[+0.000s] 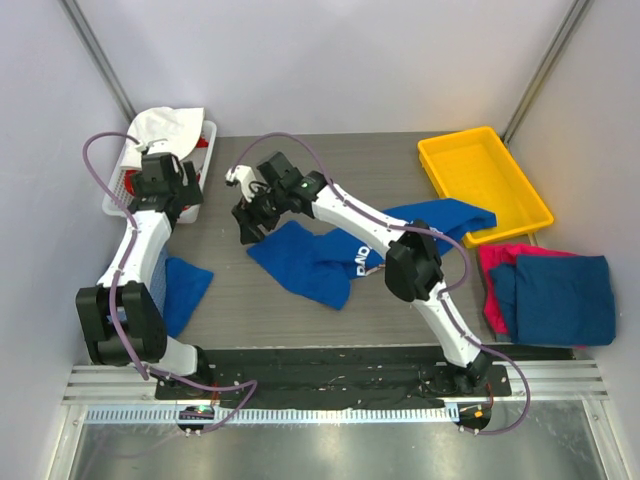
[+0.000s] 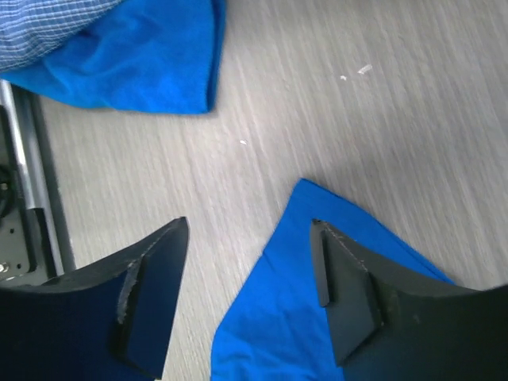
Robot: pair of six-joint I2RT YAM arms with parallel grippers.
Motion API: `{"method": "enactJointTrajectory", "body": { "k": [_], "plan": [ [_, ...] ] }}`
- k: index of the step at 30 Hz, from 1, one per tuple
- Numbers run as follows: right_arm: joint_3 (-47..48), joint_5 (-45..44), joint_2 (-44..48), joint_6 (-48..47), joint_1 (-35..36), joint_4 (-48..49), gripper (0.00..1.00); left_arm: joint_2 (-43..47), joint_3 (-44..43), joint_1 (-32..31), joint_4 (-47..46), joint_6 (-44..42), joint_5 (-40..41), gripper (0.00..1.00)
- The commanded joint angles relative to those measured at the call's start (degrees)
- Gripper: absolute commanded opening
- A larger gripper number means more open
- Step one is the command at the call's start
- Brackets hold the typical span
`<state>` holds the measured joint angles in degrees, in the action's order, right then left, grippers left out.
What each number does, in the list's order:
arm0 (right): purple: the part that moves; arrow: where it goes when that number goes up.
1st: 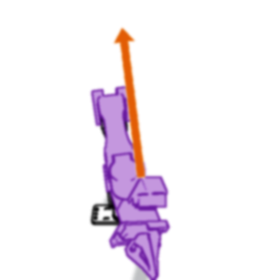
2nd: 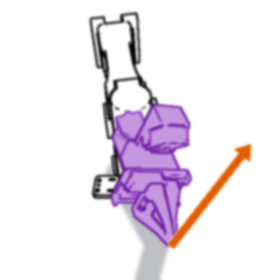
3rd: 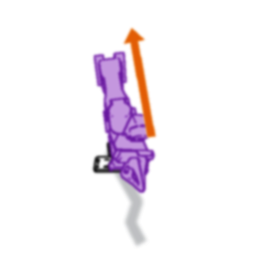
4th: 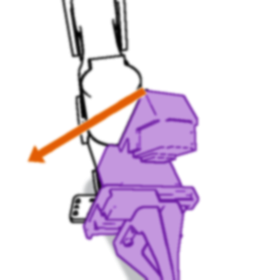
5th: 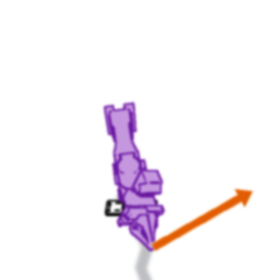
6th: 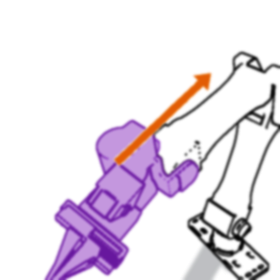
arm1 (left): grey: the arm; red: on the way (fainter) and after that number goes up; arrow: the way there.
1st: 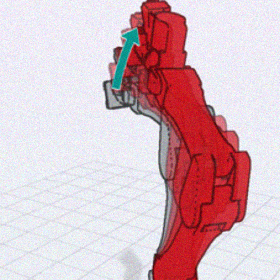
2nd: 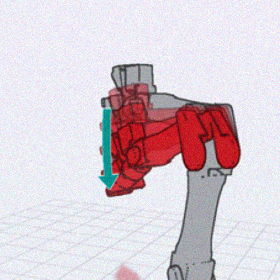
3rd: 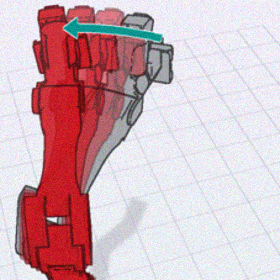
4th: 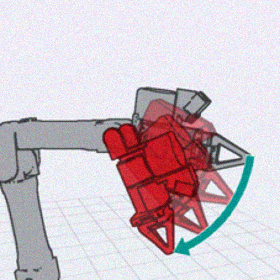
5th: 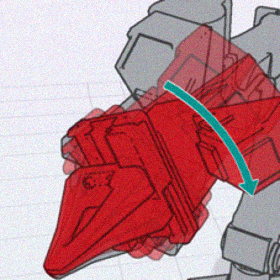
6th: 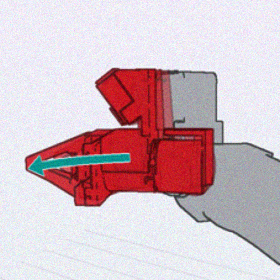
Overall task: Fold and stack the t-shirts
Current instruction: Move the tshirt to the center of the board
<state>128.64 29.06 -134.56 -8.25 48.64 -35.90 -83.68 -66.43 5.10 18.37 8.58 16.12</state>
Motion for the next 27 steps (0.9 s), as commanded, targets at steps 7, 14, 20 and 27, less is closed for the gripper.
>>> {"method": "enactJointTrajectory", "body": {
  "k": [7,14,20,27],
  "plan": [
    [-10.0,-23.1,14.5,-6.2,-0.9,1.2,0.74,-0.6,-0.9,-2.4,2.2,-3.8,-23.5,1.0],
    [-23.9,-37.7,24.9,-4.1,-9.3,5.1,0.73,-9.2,-5.1,-7.6,13.6,-11.6,-37.0,0.99],
    [-35.4,-40.8,33.3,-7.3,-15.4,6.9,0.73,-16.2,-6.9,-12.2,16.8,-15.1,-35.4,0.96],
    [-41.4,-41.0,38.8,-7.5,-18.3,7.1,0.72,-24.0,-13.5,-13.4,19.2,-17.2,-36.7,0.91]
  ]
}}
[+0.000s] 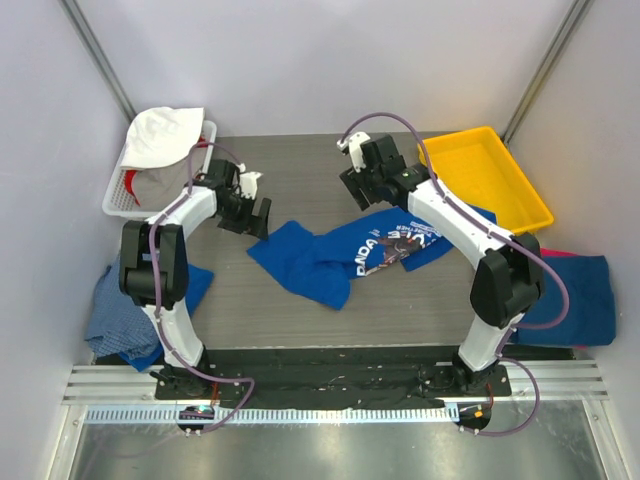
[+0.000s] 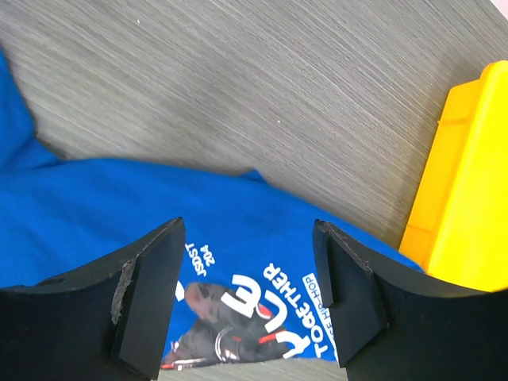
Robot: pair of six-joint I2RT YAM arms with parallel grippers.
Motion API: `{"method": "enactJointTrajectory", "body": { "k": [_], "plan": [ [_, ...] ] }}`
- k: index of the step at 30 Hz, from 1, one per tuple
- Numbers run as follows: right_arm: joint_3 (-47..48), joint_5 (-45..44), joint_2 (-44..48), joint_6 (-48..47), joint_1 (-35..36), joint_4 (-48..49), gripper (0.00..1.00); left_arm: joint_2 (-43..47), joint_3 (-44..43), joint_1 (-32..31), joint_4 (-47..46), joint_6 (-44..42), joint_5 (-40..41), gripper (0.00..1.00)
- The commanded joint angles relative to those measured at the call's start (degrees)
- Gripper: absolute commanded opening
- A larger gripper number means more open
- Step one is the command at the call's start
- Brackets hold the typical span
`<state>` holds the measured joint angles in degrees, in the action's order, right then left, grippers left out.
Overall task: Fold and stack the t-shirts
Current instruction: Move the tshirt to the center of the board
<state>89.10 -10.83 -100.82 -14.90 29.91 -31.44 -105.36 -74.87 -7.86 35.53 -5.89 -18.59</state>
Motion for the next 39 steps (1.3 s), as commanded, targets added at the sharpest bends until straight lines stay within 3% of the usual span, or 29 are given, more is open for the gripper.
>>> {"method": "enactJointTrajectory", "body": {
  "k": [1,9,17,32,39],
  "plan": [
    [-3.0,-1.1,5.5,-0.8,0.3,2.5,0.73,-2.7,-5.6,-0.6,2.3,-3.1,-1.9,0.91],
    [-6.5,-1.9,8.1,-1.0,-0.1,2.4,0.72,-6.8,-9.8,-2.7,4.5,-3.6,-0.7,0.88],
    [-7.4,-0.9,9.4,-0.7,-0.8,2.3,0.72,-5.6,-5.5,-3.0,3.6,-5.8,2.0,0.87],
    [-9.8,-1.2,12.4,-1.4,-2.0,1.6,0.72,-6.6,-1.8,-3.0,4.6,-7.5,4.1,0.7],
    [-9.3,-0.5,11.8,-1.6,-4.2,1.9,0.71,-5.2,2.5,-3.0,3.4,-6.9,4.4,0.66]
  ]
}}
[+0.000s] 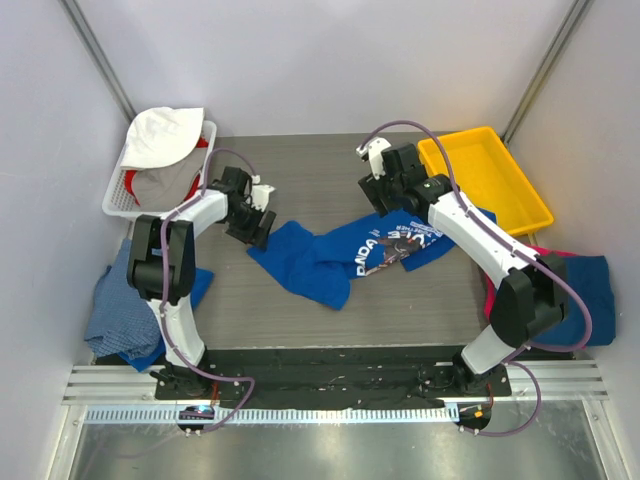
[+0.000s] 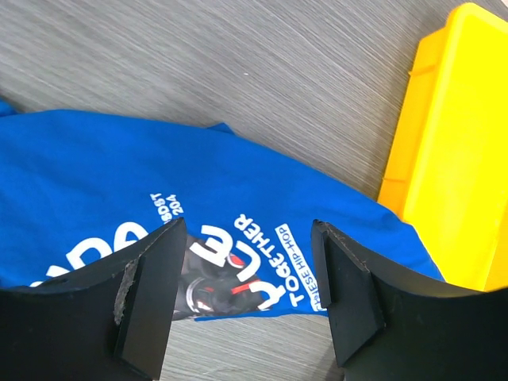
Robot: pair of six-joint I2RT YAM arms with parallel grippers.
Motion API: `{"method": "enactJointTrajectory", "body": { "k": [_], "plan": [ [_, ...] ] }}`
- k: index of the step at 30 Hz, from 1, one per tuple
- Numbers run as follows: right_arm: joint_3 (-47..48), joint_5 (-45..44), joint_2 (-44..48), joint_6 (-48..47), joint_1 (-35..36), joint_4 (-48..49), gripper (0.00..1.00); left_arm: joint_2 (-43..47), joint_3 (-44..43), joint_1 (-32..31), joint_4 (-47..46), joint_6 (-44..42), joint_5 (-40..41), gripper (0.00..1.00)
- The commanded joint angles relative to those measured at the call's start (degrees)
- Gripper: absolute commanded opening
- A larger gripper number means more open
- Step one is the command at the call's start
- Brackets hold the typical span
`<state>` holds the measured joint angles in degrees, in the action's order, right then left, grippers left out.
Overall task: Fold and stack the t-shirts
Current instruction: Move the tshirt to the center of the board
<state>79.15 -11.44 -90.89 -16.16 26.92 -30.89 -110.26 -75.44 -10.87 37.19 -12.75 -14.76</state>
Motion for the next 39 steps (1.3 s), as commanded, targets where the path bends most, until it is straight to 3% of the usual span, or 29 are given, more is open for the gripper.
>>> {"method": "enactJointTrajectory", "body": {
  "k": [1,21,34,39],
  "plan": [
    [0.7,0.2,1.8,-0.3,-1.3,1.3,0.71,-0.6,3.1,-0.2,1.9,0.1,0.5,0.66],
    [0.1,0.3,2.5,-0.9,-2.1,1.2,0.7,1.4,10.4,-6.5,1.7,4.6,8.3,0.53],
    [-1.0,-2.6,2.7,-2.2,-3.7,1.5,0.68,0.8,9.6,-6.6,2.7,3.5,10.5,0.05],
    [-1.8,-4.7,2.9,-2.7,-4.6,1.5,0.68,0.7,8.5,-6.6,2.5,3.2,12.8,0.0]
  ]
}}
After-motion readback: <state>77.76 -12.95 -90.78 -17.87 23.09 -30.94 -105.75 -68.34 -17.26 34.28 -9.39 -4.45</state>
